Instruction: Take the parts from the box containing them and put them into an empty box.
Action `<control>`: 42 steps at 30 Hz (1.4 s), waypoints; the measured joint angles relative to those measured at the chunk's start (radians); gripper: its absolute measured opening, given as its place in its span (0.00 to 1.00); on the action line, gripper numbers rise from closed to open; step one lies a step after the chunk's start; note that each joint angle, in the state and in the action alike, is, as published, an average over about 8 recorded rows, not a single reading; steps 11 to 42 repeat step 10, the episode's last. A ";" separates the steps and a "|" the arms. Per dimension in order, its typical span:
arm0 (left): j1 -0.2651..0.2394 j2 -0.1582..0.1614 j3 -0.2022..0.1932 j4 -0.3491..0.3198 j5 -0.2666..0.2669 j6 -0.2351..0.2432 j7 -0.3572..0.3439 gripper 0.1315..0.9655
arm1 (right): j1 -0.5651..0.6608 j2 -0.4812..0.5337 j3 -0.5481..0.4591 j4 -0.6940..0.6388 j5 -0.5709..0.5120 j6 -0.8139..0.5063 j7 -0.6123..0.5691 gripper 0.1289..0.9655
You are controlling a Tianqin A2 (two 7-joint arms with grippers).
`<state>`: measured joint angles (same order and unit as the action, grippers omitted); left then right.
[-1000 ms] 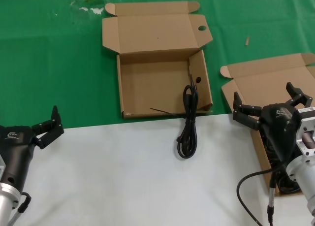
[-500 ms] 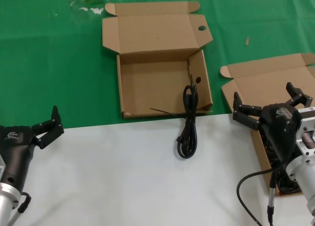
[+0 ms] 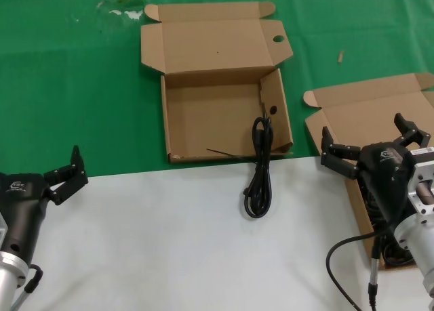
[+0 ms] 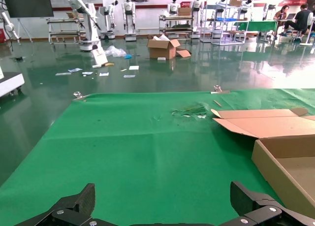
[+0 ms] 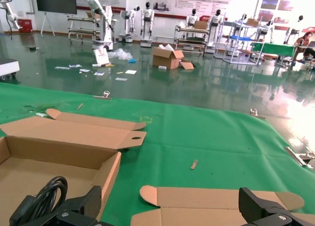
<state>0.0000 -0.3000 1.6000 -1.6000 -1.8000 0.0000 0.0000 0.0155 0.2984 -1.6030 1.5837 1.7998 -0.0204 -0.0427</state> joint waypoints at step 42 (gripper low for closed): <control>0.000 0.000 0.000 0.000 0.000 0.000 0.000 1.00 | 0.000 0.000 0.000 0.000 0.000 0.000 0.000 1.00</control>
